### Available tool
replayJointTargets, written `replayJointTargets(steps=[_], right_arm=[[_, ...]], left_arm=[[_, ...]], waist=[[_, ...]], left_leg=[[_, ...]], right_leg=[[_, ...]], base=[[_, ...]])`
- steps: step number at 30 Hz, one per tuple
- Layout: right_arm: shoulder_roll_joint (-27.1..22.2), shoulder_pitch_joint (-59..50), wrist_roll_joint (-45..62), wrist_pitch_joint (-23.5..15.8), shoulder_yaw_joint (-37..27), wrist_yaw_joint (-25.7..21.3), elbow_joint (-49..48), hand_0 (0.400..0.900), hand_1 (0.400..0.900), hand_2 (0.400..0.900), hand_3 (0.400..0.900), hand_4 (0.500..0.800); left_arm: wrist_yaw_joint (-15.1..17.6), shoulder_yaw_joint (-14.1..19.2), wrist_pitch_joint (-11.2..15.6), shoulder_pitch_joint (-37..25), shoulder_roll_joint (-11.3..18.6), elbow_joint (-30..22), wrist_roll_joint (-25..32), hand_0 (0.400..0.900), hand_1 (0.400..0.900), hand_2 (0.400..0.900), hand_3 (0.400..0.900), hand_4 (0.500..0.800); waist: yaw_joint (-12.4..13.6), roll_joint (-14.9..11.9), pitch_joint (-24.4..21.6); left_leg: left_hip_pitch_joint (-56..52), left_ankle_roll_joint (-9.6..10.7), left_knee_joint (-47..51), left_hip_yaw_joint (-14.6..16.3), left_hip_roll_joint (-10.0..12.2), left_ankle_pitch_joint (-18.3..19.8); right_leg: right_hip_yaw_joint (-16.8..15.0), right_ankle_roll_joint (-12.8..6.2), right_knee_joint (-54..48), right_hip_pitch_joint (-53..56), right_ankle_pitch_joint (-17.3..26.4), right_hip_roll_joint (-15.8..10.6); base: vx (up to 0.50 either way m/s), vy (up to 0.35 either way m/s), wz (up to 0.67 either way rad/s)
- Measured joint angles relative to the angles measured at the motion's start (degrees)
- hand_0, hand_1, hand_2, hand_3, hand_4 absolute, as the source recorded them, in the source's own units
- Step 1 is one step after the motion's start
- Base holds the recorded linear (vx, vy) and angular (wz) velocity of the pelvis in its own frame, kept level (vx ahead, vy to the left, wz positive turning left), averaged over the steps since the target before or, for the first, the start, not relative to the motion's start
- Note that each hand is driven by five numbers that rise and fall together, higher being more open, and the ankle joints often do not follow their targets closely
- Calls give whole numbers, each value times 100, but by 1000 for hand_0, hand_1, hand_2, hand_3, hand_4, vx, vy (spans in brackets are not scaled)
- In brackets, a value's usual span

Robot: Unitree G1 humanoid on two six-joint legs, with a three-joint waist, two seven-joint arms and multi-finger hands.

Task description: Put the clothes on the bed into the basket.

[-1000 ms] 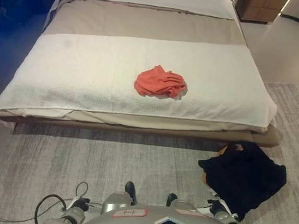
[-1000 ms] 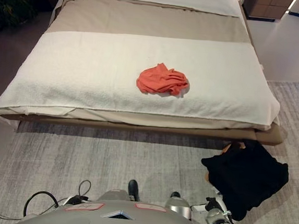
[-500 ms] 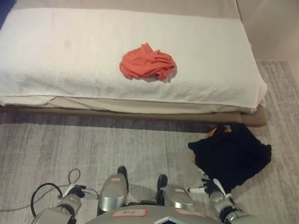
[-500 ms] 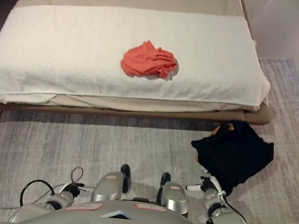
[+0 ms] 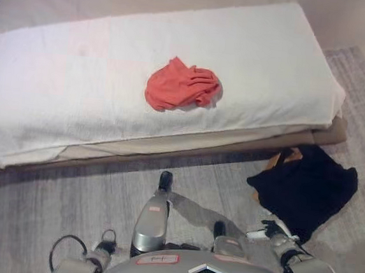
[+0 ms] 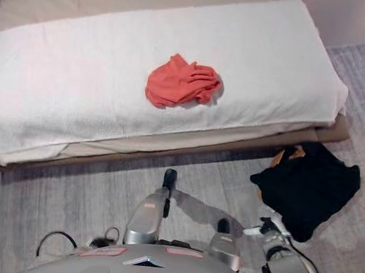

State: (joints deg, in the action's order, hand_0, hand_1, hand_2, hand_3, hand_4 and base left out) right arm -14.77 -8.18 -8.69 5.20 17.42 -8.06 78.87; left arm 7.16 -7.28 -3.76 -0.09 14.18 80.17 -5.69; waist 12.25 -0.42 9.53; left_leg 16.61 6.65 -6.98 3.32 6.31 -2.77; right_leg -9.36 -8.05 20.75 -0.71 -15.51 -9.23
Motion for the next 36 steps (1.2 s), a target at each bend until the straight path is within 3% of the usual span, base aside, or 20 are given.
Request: replayJointTargets(steps=[2, 3, 4, 5, 6, 7, 8, 9, 10, 12, 14, 16, 18, 19, 21, 25, 28, 32, 34, 36], right_arm=[[263, 82, -3, -94, -26, 31, 31, 900, 900, 900, 900, 800], [338, 7, -4, -117, 39, 51, 10, 900, 900, 900, 900, 800], [365, -75, -16, -179, 60, 49, -2, 900, 900, 900, 900, 800], [319, -200, -27, -182, 185, 45, -11, 900, 900, 900, 900, 800], [242, -293, -44, -162, 255, 62, -93, 900, 900, 900, 900, 800], [165, -249, -54, -128, 301, 73, -197, 900, 900, 900, 900, 800], [162, -257, -57, -129, 322, 68, -266, 900, 900, 900, 900, 800], [217, -229, -58, -95, 295, 77, -308, 900, 900, 900, 900, 800], [218, -240, -64, -114, 313, 66, -437, 900, 900, 900, 900, 800], [176, -183, -125, -106, 397, 0, -511, 900, 900, 900, 900, 800], [133, -194, -174, -106, 437, -57, -551, 900, 900, 900, 900, 800], [122, -128, -307, -70, 472, -98, -660, 900, 900, 900, 900, 800], [138, -117, -467, -49, 540, -158, -891, 900, 900, 900, 900, 800], [137, -153, -607, -35, 598, -166, -950, 900, 900, 900, 900, 800], [137, -196, -841, 39, 652, -173, -964, 900, 900, 900, 900, 800], [-83, -690, -982, 213, 653, -274, -1057, 900, 900, 900, 900, 800], [-454, -1124, -1001, 228, 744, -402, -1485, 900, 900, 900, 900, 800], [-699, -2156, -999, 349, 1174, -413, -1582, 900, 900, 900, 900, 800], [-631, -2685, -996, 417, 1419, -364, -1478, 900, 900, 900, 900, 800], [-505, -3207, -988, 415, 1543, -352, -1193, 900, 900, 900, 900, 800]], left_arm=[[6, -32, -18, 21, 176, 19, 40, 900, 900, 900, 900, 800], [0, -42, -16, -54, 245, 48, 52, 900, 900, 900, 900, 800], [-5, -135, -23, -164, 231, 35, 66, 900, 900, 900, 900, 800], [-20, -244, -47, -273, 163, 73, 101, 900, 900, 900, 900, 800], [-34, -273, -68, -366, 88, 97, 106, 900, 900, 900, 900, 800], [-46, -315, -59, -389, 22, 69, 104, 900, 900, 900, 900, 800], [-49, -334, -57, -408, 34, 65, 102, 900, 900, 900, 900, 800], [-54, -505, -66, -454, 156, 24, 100, 900, 900, 900, 900, 800], [-55, -480, -88, -483, 202, -2, 87, 900, 900, 900, 900, 800], [-33, -501, -135, -456, 269, -18, 77, 900, 900, 900, 900, 800], [-5, -502, -126, -486, 257, -16, 11, 900, 900, 900, 900, 800], [22, -487, -127, -542, 200, 10, -128, 900, 900, 900, 900, 800], [50, -468, -117, -570, 155, 75, -228, 900, 900, 900, 900, 800], [60, -467, -107, -572, 140, 78, -254, 900, 900, 900, 900, 800], [101, -430, -101, -559, 116, 90, -246, 900, 900, 900, 900, 800], [120, -303, -114, -291, -113, 88, -191, 900, 900, 900, 900, 800], [117, -294, -135, -10, -316, 96, -113, 900, 900, 900, 900, 800], [120, -496, -126, -82, -338, 82, 44, 900, 900, 900, 900, 800], [153, -559, -114, -220, -311, 66, 182, 900, 900, 900, 900, 800], [227, -643, -94, -361, -273, -4, 268, 900, 900, 900, 900, 800]], waist=[[85, -355, -281], [153, -485, -387], [203, -451, -470], [189, -387, -469], [180, -294, -490], [23, -178, -487], [-137, -134, -504], [-241, -180, -383], [-437, -100, -318], [-650, 1, -247], [-856, 148, -179], [-1044, 192, -121], [-1173, 142, -43], [-1203, 75, -17], [-1142, -119, 55], [-1027, -1, 24], [-1008, 79, -21], [-985, 85, -25], [-905, 160, 34], [-762, 262, 110]], left_leg=[[-68, -223, -215, 258, -317, 52], [-141, -290, -242, 327, -401, 130], [-129, -304, -203, 352, -408, 133], [-68, -545, -374, 345, -464, 239], [-38, -596, -410, 322, -470, 275], [-81, -607, -296, 207, -478, 280], [-245, -768, -114, 115, -546, 216], [-581, -1100, 268, -65, -672, 59], [-803, -1217, 486, -264, -672, -140], [-1222, -1288, 903, -400, -686, -177], [-1374, -1276, 994, -504, -651, -169], [-1497, -1251, 1064, -673, -676, -154], [-1588, -1261, 1148, -897, -748, -166], [-1626, -1218, 1158, -972, -803, -162], [-1746, -926, 1219, -1219, -917, -85], [-1659, -523, 1087, -1279, -528, 145], [-1331, -463, 893, -1287, -357, 165], [-733, -410, 808, -1392, -344, 182], [-533, -274, 829, -1513, -344, 65], [-439, -270, 845, -1628, -330, 67]], right_leg=[[-32, -89, 736, 16, 13, -441], [10, -108, 610, -38, 319, -492], [70, -165, 423, -38, 581, -469], [145, -163, 497, -123, 799, -468], [190, -180, 741, -214, 976, -421], [42, -202, 1117, -394, 1300, -321], [-66, -258, 1329, -402, 1372, -272], [-50, -459, 2126, -654, 1201, -168], [261, -282, 2314, -737, 1044, 35], [1228, 154, 1837, -910, 736, 86], [1713, 251, 429, -901, 690, 189], [1668, 18, -1103, -923, 881, 198], [1549, -114, -2287, -893, 1514, 99], [1547, -121, -2430, -869, 1711, 29], [1672, -65, -2410, -670, 1986, -171], [2138, -82, -2462, -608, 2050, 74], [2275, -17, -2478, -715, 2096, 245], [2305, 46, -2318, -1357, 2143, 252], [2386, 205, -2309, -1480, 2264, 240], [2476, 205, -2300, -1548, 2263, 244]], base=[[604, 353, 0], [557, 350, 4], [539, 401, 27], [577, 428, 55], [616, 444, 71], [613, 415, 76], [569, 359, 67], [534, 266, 55], [555, 167, 57], [518, 35, 52], [541, -96, 72], [467, -133, 76], [330, -139, 48], [234, -163, 39], [199, -177, 57], [140, -124, 33], [-94, -60, 12], [-97, -31, 17], [-85, -33, 31], [-46, -27, 32]])
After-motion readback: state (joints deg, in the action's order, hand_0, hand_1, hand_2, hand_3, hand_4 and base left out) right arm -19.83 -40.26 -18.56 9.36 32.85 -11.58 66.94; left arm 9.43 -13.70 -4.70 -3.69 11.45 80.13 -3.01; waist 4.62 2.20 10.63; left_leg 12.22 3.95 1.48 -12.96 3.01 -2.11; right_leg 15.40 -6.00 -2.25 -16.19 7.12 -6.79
